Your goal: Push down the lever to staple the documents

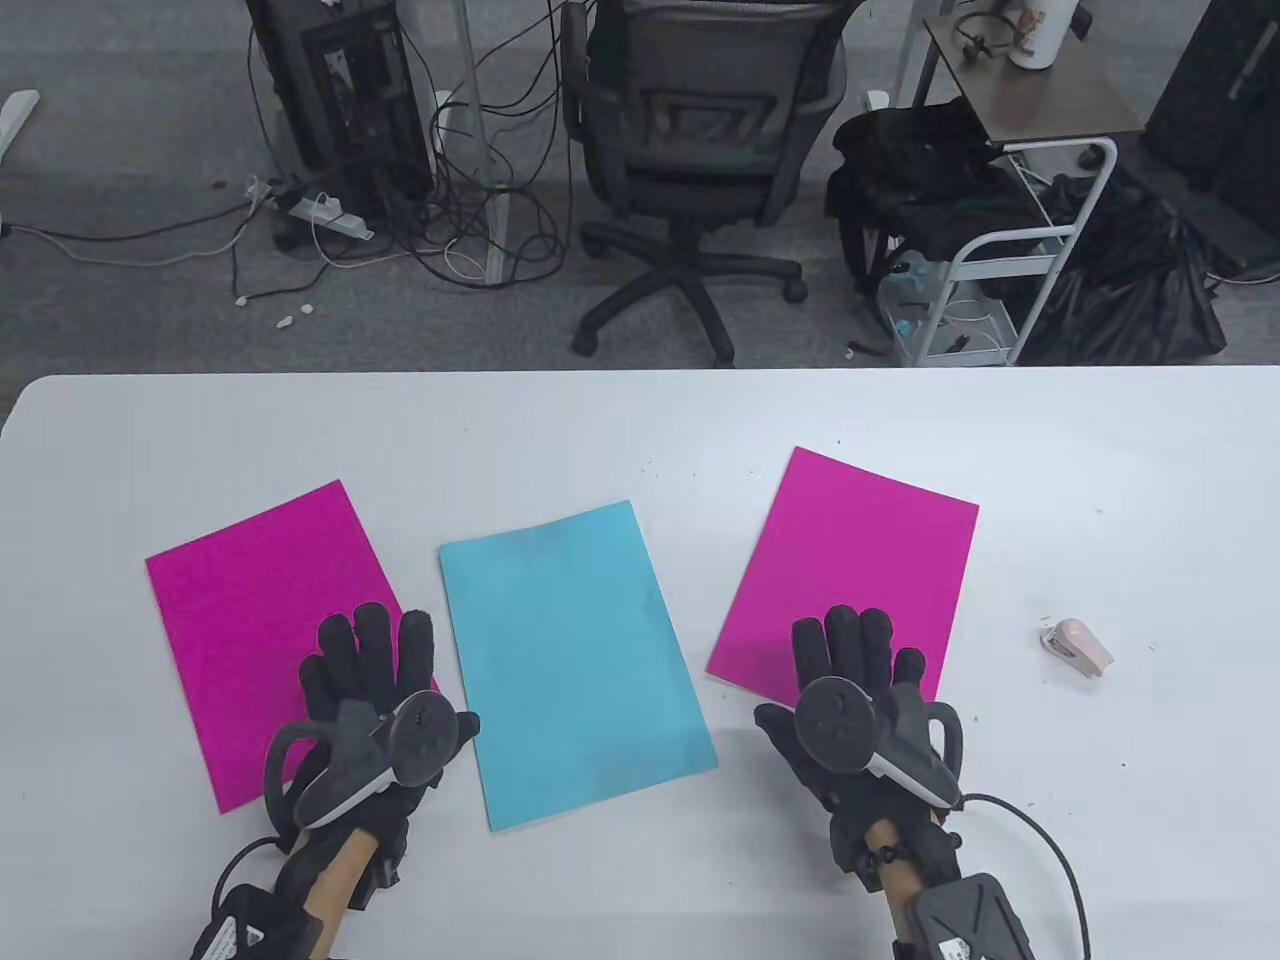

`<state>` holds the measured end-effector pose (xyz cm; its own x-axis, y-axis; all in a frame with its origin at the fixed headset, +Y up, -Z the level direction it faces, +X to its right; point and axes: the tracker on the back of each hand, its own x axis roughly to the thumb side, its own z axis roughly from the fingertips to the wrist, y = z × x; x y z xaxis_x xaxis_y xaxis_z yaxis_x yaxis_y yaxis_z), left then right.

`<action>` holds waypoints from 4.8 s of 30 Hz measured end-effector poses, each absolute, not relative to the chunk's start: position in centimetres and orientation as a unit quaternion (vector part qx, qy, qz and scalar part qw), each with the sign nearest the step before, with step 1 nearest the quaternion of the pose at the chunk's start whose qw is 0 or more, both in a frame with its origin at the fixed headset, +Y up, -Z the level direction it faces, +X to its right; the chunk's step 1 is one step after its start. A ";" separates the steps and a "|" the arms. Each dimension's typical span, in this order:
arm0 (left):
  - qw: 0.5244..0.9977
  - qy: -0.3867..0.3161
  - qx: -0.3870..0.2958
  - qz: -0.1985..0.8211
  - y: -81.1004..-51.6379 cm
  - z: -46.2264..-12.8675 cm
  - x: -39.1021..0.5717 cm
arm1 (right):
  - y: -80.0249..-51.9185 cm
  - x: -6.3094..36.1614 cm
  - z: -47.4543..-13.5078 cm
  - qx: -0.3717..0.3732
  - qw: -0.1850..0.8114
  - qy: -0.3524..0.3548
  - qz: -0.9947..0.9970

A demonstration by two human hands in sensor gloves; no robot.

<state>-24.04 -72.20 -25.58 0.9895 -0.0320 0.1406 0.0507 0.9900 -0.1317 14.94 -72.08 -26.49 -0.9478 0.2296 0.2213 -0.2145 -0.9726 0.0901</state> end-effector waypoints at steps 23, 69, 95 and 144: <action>0.995 -0.055 -0.078 -0.013 -72.2 -25.8 -24.7 | -72.3 15.0 -26.8 0.121 0.119 0.034 0.985; 0.883 0.418 -0.192 0.093 -75.7 -35.5 -42.0 | -72.9 16.2 -27.9 0.093 0.138 0.052 0.985; 0.910 0.383 -0.135 0.087 -74.7 -33.2 -41.5 | -72.7 15.8 -27.8 0.097 0.135 0.046 0.985; 0.925 0.218 -0.112 0.291 -72.0 -28.7 -32.0 | -76.9 18.2 -30.5 -0.035 0.040 0.322 0.945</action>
<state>-31.97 -72.00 -28.74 0.7350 0.4896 -0.4692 -0.5875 0.8053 -0.0800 18.23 -76.86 -30.53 -0.9943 0.0539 -0.0923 -0.0991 -0.7893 0.6060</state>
